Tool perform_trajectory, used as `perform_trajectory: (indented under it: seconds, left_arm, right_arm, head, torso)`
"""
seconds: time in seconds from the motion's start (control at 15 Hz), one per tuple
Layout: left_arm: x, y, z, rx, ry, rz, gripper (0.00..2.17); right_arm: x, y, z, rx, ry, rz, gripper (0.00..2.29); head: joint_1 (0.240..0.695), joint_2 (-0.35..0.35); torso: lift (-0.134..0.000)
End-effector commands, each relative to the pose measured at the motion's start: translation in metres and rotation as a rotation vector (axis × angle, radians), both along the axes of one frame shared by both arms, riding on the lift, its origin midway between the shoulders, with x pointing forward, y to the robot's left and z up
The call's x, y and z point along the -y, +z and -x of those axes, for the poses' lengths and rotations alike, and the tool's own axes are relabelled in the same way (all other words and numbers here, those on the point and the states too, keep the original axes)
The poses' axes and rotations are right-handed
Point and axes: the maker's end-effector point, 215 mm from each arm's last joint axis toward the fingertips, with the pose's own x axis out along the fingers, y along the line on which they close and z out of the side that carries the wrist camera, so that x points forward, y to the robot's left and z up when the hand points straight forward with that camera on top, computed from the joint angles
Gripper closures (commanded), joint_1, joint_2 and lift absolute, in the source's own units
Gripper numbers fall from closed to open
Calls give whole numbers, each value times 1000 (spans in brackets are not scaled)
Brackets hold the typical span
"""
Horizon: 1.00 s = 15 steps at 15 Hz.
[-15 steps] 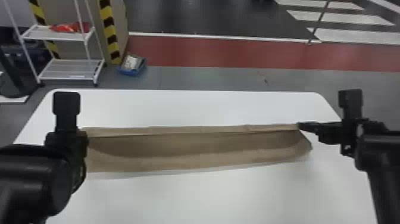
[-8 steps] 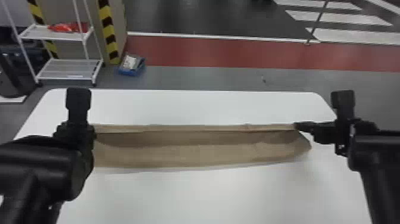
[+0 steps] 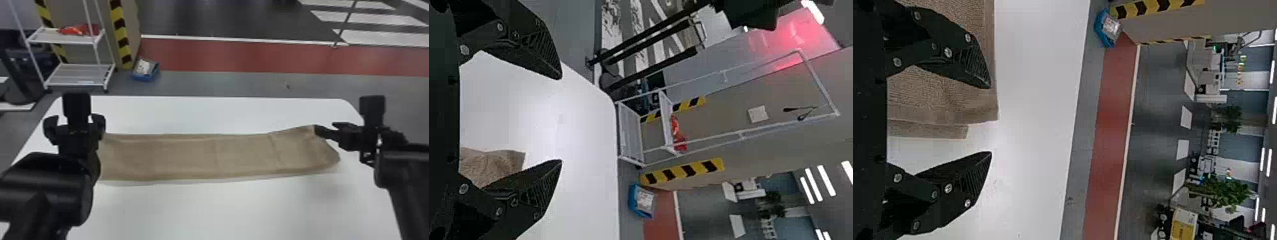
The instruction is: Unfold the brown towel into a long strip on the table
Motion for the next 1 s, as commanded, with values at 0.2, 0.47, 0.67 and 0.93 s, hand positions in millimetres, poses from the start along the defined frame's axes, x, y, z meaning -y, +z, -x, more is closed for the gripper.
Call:
perform_trajectory:
  seconds: [0.2,0.47,0.67,0.93]
  left_arm:
    - [-26,-21,17,75,-212,367,39]
    - [-36,-53,20,44,-392,525,80]
    - [-32,-49,6,77,-511,563,151]
    - [-23,-42,-21,121,-582,489,188]
  right_arm:
    - [27,-2,27,81,39,-85,113]
    - [29,-8,42,92,65,-140,178]
    - [29,-9,45,94,65,-156,184]
    - [23,-18,51,78,72,-171,184]
  head:
    - [695,-99]
    - [695,-109]
    - [695,-97]
    - [695,-94]
  torso:
    - [-117]
    - [-117]
    - [-117]
    - [-117]
